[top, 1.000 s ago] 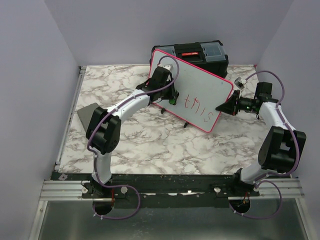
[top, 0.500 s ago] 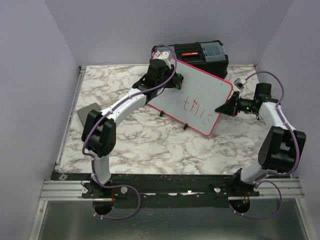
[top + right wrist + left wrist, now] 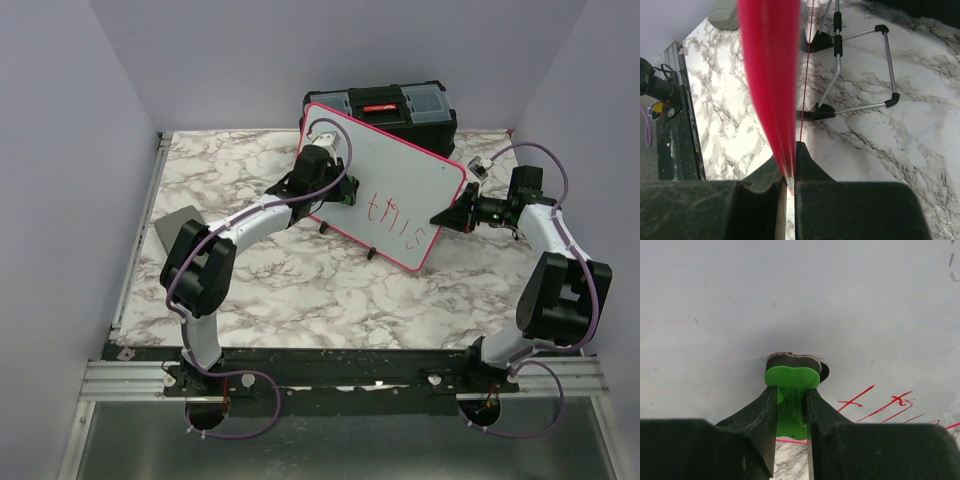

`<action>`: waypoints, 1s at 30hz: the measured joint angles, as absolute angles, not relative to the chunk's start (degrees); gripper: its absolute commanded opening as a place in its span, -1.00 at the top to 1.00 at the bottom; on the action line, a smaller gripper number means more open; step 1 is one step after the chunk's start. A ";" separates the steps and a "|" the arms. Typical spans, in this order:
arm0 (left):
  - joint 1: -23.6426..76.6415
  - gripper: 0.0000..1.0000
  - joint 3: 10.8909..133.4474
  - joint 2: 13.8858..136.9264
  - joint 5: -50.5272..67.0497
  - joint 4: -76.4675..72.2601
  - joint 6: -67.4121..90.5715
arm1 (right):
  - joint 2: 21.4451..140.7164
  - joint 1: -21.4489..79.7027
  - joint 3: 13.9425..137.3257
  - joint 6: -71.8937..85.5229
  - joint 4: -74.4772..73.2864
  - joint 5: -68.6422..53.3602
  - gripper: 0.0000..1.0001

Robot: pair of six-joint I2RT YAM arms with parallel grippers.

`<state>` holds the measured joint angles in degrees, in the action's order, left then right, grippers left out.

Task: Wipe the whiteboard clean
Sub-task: Erase the whiteboard at the whiteboard stand.

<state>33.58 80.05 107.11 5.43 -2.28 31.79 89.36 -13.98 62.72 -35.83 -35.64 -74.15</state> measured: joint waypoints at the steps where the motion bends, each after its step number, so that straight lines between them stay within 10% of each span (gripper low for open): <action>1: 33.69 1.00 79.24 107.02 5.45 -2.70 31.90 | 89.36 -13.98 62.72 -35.86 -35.64 -74.13 0.99; 30: 34.35 1.00 87.66 108.84 -0.49 -1.17 44.56 | 89.36 -13.98 62.72 -35.81 -35.62 -74.13 0.99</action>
